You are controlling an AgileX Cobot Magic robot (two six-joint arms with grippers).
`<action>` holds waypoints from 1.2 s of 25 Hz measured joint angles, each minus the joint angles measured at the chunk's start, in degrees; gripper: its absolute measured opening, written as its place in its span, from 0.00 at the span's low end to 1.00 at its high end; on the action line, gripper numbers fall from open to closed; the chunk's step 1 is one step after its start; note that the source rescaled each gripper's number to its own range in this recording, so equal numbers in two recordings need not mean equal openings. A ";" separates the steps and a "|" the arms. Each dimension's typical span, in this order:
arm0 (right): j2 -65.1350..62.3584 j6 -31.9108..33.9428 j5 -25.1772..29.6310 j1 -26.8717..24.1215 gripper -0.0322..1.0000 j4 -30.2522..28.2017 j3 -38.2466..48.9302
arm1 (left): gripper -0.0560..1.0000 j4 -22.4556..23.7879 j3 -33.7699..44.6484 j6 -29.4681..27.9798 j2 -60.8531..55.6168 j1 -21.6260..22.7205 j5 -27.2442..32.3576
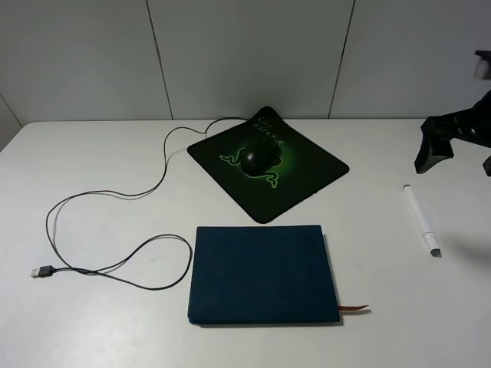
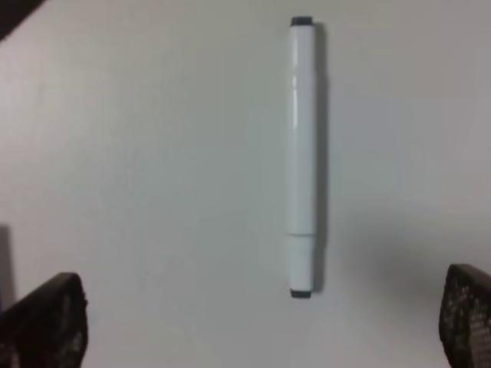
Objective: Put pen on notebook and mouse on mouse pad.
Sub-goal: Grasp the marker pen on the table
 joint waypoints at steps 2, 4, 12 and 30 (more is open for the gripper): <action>0.99 0.00 -0.76 0.79 1.00 -0.36 0.00 | 1.00 0.00 0.00 0.00 0.00 0.00 0.00; 4.62 0.00 -2.37 2.51 1.00 -1.39 -0.12 | 1.00 0.00 0.00 0.00 0.00 0.00 0.00; 13.58 0.00 -5.61 2.63 1.00 -2.04 -0.12 | 1.00 0.00 0.00 0.00 0.00 0.00 0.00; 24.47 -2.06 -10.10 0.60 1.00 -1.90 -1.55 | 1.00 0.00 0.00 0.00 0.00 0.00 0.00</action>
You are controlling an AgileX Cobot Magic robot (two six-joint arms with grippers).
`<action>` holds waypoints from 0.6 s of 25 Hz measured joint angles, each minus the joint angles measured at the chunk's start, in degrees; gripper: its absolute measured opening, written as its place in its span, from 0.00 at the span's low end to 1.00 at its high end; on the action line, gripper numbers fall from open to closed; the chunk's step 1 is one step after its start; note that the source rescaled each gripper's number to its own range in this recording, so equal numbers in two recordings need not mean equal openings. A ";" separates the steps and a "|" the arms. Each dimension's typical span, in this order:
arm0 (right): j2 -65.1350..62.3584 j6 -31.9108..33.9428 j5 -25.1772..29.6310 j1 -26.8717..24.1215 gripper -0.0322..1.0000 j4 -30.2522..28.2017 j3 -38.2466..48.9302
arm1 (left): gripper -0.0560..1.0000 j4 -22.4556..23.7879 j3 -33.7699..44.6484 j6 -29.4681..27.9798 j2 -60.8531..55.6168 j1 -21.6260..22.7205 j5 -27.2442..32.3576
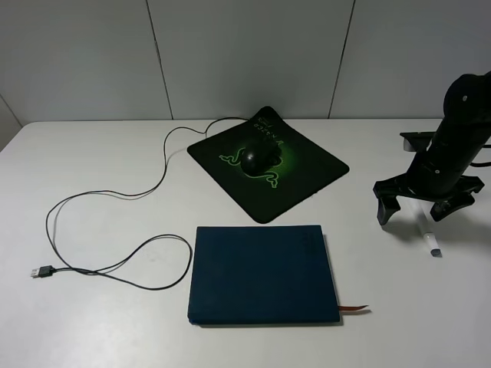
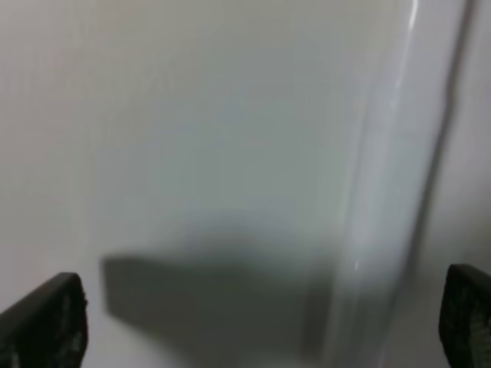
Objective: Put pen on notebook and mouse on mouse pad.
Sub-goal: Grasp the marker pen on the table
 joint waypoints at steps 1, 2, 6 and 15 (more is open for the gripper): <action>0.38 -0.40 -0.24 0.00 1.00 0.19 -0.02 | 1.00 0.00 0.00 0.00 0.00 0.00 0.00; 0.75 -0.49 -0.30 0.00 1.00 0.30 -0.02 | 1.00 0.00 0.00 0.00 0.00 0.00 0.00; 1.87 -0.59 -0.68 -0.11 1.00 0.40 -0.16 | 1.00 0.00 0.00 0.00 0.00 0.00 0.00; 2.05 -0.59 -0.84 -0.11 1.00 0.40 -0.49 | 1.00 0.04 0.00 0.00 0.00 0.00 0.00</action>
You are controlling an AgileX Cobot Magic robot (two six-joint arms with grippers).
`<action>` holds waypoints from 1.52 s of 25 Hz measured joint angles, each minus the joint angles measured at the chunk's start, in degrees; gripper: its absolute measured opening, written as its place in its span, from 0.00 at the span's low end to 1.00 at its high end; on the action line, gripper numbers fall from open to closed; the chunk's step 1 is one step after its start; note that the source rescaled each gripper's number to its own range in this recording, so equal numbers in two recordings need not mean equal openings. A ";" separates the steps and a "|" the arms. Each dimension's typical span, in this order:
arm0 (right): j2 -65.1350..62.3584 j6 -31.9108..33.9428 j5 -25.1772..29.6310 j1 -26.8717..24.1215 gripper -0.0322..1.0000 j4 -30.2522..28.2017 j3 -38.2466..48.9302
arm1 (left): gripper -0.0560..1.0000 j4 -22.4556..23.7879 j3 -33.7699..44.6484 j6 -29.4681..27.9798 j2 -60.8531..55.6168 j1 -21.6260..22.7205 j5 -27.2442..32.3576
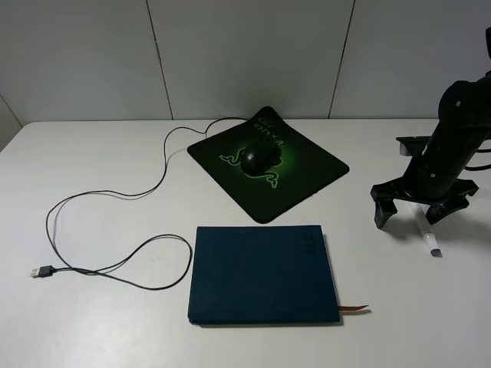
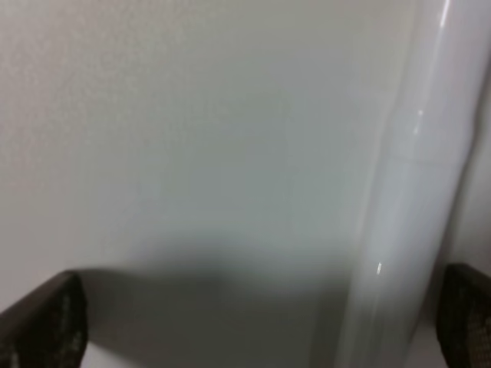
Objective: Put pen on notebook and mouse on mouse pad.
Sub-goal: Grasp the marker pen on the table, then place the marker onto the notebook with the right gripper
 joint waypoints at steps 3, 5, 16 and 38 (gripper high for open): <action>0.00 0.00 0.00 0.00 0.99 0.00 0.00 | 1.00 0.00 0.00 0.00 0.00 0.00 0.00; 0.00 0.00 -0.02 0.00 0.89 -0.04 0.00 | 1.00 0.00 0.00 0.00 0.00 0.00 -0.11; 0.00 0.00 0.04 0.00 0.14 -0.17 0.00 | 1.00 0.00 0.00 0.00 0.00 0.00 -0.11; -6.70 2.64 7.82 0.00 0.03 0.97 -2.26 | 1.00 0.00 0.00 0.00 0.00 0.00 -0.11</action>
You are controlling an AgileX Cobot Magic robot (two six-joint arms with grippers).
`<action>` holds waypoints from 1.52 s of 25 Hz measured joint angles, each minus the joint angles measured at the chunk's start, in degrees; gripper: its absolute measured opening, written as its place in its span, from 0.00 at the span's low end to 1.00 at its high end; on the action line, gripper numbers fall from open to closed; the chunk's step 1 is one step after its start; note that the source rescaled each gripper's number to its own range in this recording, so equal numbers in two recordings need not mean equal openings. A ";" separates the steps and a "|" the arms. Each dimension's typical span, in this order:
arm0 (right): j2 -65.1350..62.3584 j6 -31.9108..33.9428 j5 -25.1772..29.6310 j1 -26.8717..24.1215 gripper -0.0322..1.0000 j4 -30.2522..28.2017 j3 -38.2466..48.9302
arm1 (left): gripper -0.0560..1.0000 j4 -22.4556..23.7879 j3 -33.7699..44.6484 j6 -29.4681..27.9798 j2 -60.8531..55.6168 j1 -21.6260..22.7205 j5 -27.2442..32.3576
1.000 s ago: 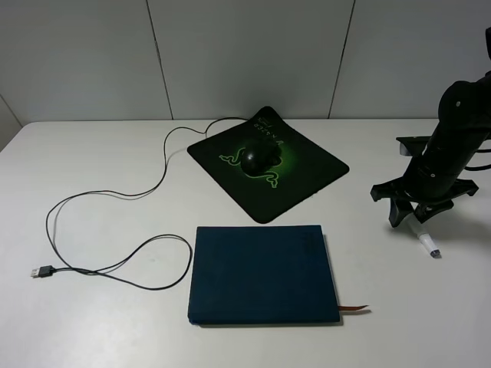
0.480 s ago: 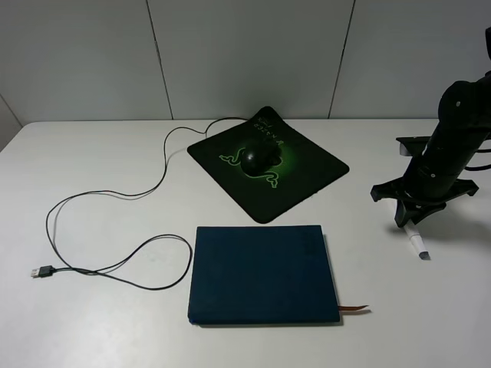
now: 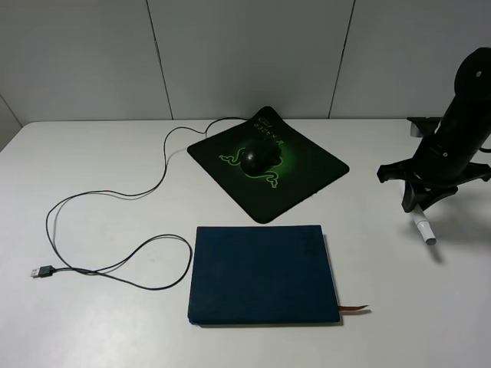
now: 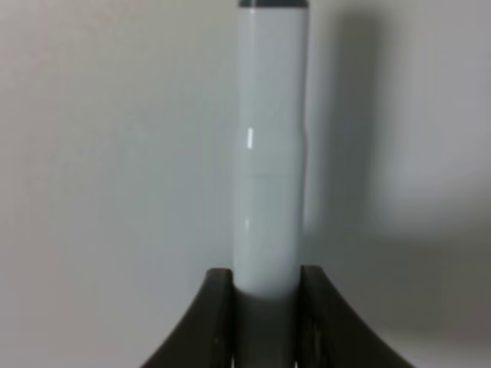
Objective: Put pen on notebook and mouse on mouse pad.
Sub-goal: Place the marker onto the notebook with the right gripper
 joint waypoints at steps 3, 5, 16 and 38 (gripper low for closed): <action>-2.37 0.00 2.81 0.00 0.03 1.74 0.00 | 1.00 0.00 0.00 0.00 0.00 0.00 0.00; -3.65 0.00 4.77 0.28 0.03 2.80 0.00 | 1.00 0.00 0.00 0.00 0.00 0.00 0.00; -8.14 0.00 11.34 13.61 0.03 3.20 0.00 | 1.00 0.00 0.00 0.00 0.00 0.00 0.00; -7.53 0.00 8.97 43.47 0.03 6.93 -0.10 | 1.00 0.00 0.00 0.00 0.00 0.00 0.00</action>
